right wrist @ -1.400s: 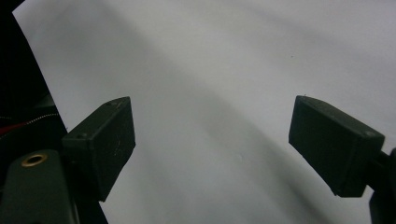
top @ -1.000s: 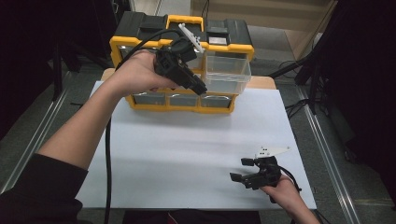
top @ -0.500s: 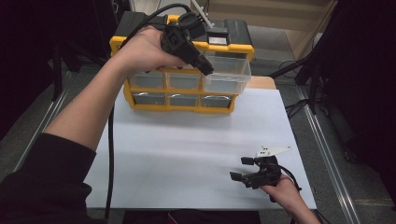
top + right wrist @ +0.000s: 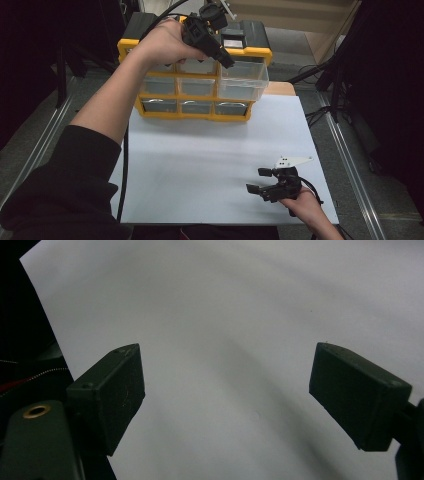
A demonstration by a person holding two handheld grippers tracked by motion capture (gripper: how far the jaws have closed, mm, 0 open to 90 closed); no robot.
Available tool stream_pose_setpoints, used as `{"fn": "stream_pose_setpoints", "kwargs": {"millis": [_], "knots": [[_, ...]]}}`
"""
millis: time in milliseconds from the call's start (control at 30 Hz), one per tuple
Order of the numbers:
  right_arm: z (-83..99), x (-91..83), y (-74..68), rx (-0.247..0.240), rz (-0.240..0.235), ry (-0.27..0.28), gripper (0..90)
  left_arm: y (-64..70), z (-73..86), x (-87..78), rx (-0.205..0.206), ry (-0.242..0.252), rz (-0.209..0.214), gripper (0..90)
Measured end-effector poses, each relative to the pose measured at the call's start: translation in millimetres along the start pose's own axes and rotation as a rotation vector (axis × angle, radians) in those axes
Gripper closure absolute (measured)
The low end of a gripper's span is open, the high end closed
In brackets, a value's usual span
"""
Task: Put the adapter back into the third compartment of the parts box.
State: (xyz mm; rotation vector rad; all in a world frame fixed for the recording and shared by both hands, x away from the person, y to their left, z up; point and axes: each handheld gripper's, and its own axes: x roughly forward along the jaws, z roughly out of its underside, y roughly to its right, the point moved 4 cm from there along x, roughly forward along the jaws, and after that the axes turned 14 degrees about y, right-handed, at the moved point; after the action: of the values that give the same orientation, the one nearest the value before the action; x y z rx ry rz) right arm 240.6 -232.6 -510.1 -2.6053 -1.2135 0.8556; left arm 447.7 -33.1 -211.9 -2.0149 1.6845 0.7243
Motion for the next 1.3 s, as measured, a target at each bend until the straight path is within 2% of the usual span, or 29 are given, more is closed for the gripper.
{"fn": "stream_pose_setpoints", "kwargs": {"millis": [267,400,633,767,867,1000,1133,1167,1267,1300], "knots": [[0.1,-1.3,0.4,0.002,-0.005,0.005,12.9,-6.1,-5.2,19.1,-0.003,-0.002,-0.011,77.2],[0.2,-1.4,0.0,0.000,-0.003,0.007,12.9,-5.4,-5.9,24.5,-0.007,0.000,-0.003,77.2],[0.0,-1.4,-1.3,-0.005,0.000,0.009,12.9,-5.9,-7.5,38.9,-0.017,-0.014,-0.012,77.2],[0.1,-1.2,-1.2,-0.012,0.001,0.009,12.9,-3.8,-5.8,45.1,0.001,-0.023,-0.011,77.2],[-0.6,-1.2,-1.3,-0.016,0.002,0.013,12.9,-4.4,-5.1,48.0,-0.002,-0.027,-0.016,77.1],[-1.1,-0.9,-1.8,-0.021,-0.001,0.019,12.9,-4.9,-3.2,53.2,-0.015,-0.032,-0.016,77.1],[-1.1,-1.1,-1.3,-0.023,0.000,0.016,12.9,-8.7,-1.0,56.3,-0.028,-0.033,-0.034,76.9],[-1.1,-1.5,-1.0,-0.022,0.000,0.017,12.9,-10.7,0.3,57.0,-0.053,-0.033,-0.032,76.9],[-1.2,-2.1,0.0,-0.020,0.003,0.020,12.9,-12.0,0.7,57.0,-0.060,-0.023,-0.031,70.9],[-1.3,-2.2,0.2,-0.018,0.005,0.020,12.9,-12.3,-0.1,56.6,-0.056,-0.017,-0.048,68.7]]}}
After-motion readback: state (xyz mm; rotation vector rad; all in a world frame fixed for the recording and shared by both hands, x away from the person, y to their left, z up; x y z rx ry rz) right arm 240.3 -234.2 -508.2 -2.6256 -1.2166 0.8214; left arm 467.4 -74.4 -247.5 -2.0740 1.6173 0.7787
